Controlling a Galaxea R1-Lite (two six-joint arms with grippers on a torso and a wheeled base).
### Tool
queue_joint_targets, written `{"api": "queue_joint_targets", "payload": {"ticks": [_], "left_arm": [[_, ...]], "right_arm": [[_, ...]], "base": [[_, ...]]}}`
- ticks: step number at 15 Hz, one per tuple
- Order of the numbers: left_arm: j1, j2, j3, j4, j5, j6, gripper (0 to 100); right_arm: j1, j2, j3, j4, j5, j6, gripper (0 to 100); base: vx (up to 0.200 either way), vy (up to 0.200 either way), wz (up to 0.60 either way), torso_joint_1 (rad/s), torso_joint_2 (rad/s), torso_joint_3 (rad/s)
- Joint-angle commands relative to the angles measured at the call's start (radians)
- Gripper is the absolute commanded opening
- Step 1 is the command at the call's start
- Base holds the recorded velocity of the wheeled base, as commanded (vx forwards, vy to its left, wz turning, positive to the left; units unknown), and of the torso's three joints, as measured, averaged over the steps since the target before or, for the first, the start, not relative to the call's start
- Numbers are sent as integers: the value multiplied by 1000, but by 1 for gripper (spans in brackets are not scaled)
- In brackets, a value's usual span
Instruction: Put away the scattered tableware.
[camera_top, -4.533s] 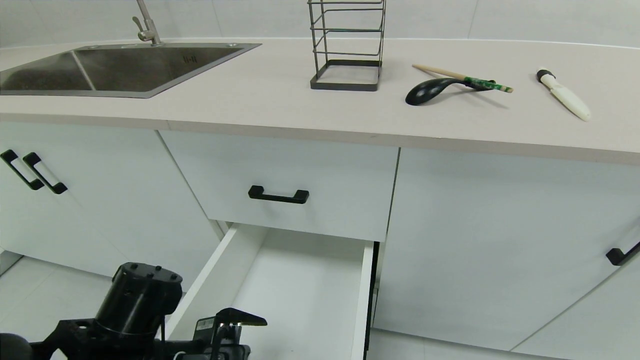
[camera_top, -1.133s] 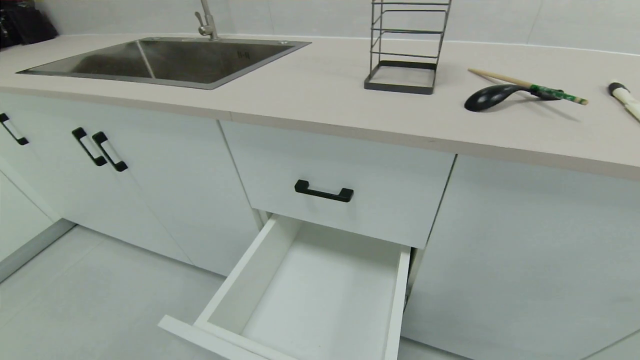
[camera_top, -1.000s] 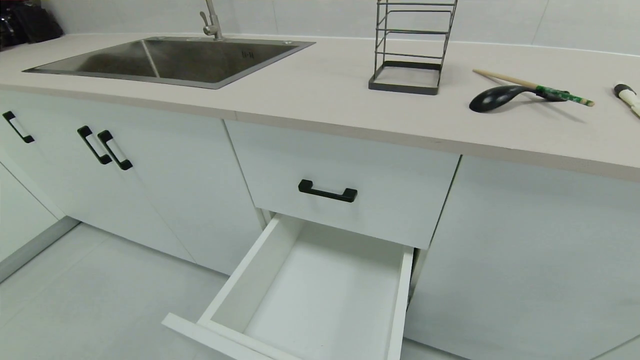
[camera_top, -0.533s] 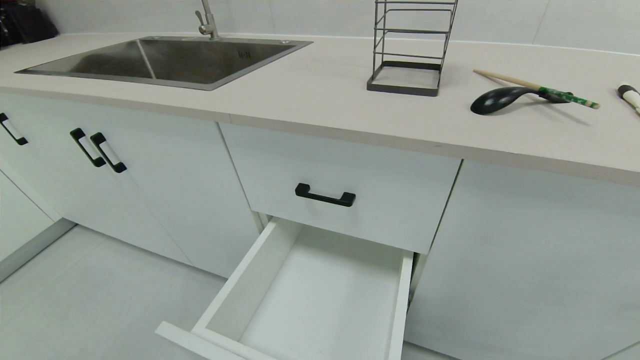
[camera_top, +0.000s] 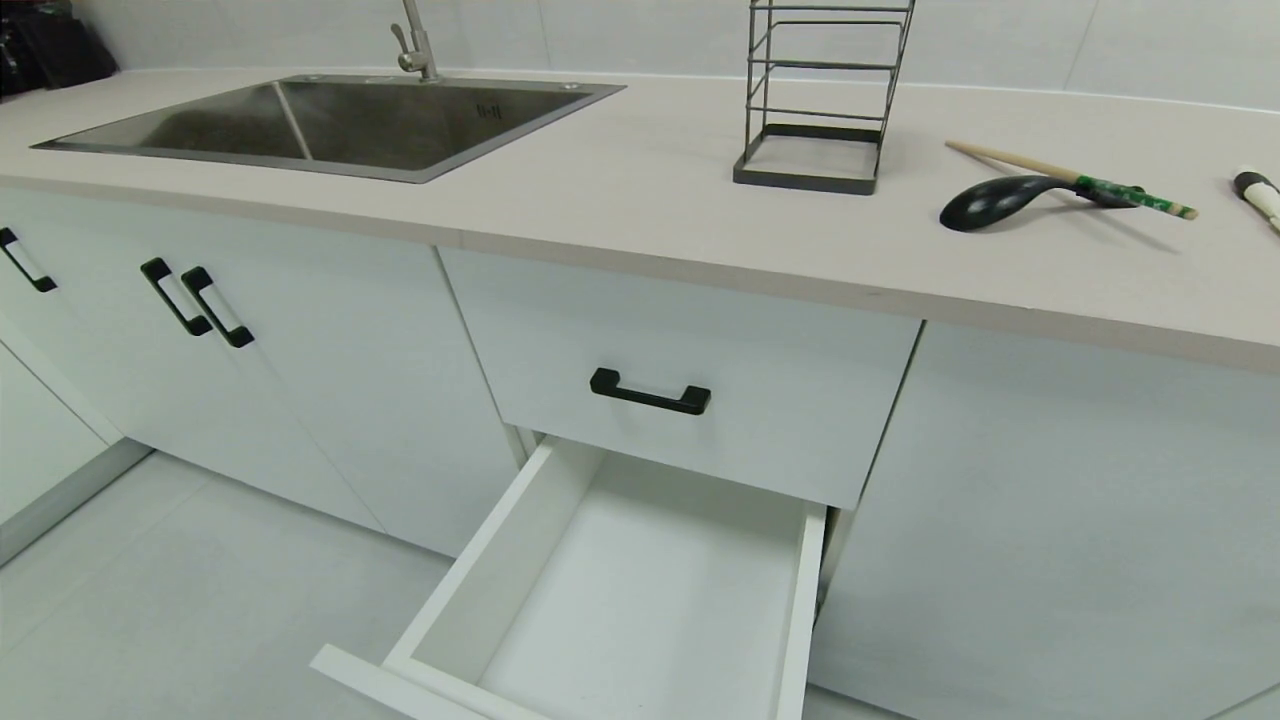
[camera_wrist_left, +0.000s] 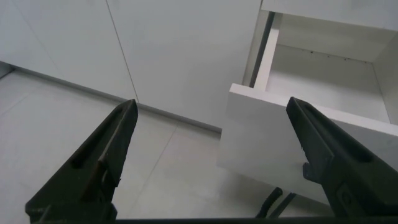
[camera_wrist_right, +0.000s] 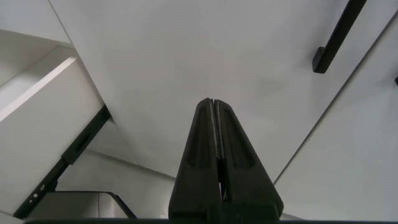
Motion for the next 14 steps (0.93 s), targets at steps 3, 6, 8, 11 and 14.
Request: {"api": "queue_joint_targets", "payload": {"ticks": [3,6,8,11,14], "left_arm": [[0,2,0,-1,0,0,100],[0,2,0,-1,0,0,100],[0,2,0,-1,0,0,100],[0,2,0,-1,0,0,100],[0,2,0,-1,0,0,100]], "right_arm": [[0,1,0,0,1,1,0],[0,1,0,0,1,-2,0],[0,1,0,0,1,-1,0],[0,1,0,0,2,-2,0],[0,1,0,0,2,-1,0]], "base": [[0,0,0,131,-129,-27],[0,0,0,247,-103,-149],[0,0,0,261,-515,-239],[0,0,0,191,-632,-170],[0,0,0,233,-491,-206]]}}
